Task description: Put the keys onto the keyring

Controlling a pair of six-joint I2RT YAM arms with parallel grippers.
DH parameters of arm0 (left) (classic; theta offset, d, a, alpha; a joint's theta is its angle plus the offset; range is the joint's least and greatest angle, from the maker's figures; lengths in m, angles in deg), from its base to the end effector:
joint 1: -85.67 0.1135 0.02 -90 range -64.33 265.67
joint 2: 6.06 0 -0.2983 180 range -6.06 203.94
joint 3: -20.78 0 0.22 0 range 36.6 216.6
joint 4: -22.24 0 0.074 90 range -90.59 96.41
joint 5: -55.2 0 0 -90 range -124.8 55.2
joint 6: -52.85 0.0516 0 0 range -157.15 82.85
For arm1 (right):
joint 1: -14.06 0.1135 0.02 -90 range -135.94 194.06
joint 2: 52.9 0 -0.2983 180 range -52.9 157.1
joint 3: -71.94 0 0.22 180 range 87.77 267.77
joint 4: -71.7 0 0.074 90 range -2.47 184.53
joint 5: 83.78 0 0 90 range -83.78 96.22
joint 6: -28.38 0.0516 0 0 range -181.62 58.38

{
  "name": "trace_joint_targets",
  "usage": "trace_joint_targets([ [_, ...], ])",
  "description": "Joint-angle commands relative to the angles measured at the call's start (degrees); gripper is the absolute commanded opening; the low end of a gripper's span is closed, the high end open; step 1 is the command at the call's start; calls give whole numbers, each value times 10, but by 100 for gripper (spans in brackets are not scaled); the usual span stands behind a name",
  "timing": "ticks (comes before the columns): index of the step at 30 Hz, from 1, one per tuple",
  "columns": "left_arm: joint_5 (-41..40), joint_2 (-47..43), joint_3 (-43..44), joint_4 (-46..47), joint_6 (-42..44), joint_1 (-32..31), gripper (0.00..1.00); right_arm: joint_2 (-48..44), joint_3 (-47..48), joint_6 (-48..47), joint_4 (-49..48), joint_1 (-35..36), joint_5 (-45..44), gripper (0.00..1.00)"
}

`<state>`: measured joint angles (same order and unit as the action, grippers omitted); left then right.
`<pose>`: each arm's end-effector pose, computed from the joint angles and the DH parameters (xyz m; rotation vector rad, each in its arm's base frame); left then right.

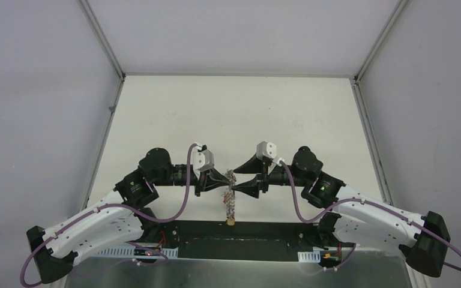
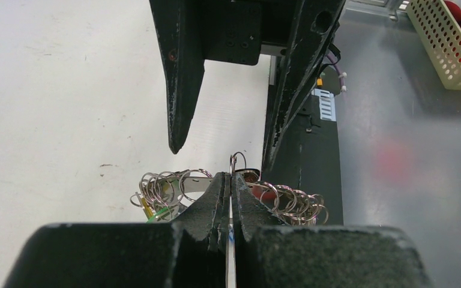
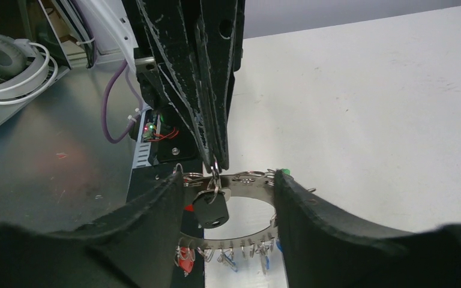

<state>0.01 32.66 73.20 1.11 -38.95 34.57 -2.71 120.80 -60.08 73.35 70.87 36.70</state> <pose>0.0502 -0.1091 0.3371 1.1758 1.3993 -1.1838 0.0697 0.1543 0.3314 -1.1793 1.3036 1.1924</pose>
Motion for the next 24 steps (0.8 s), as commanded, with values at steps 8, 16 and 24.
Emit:
trace_joint_targets([
  [8, -85, -24, 29, -12, 6, -6, 0, 1, 93, 38, 68, -9, -77, 91],
  [16, -116, -33, 36, -41, 7, -7, 0, 32, 125, 127, 69, -112, 18, 92],
  [24, -70, -27, 40, -35, 13, -7, 0, 27, 47, 169, -90, -160, 157, 87],
])
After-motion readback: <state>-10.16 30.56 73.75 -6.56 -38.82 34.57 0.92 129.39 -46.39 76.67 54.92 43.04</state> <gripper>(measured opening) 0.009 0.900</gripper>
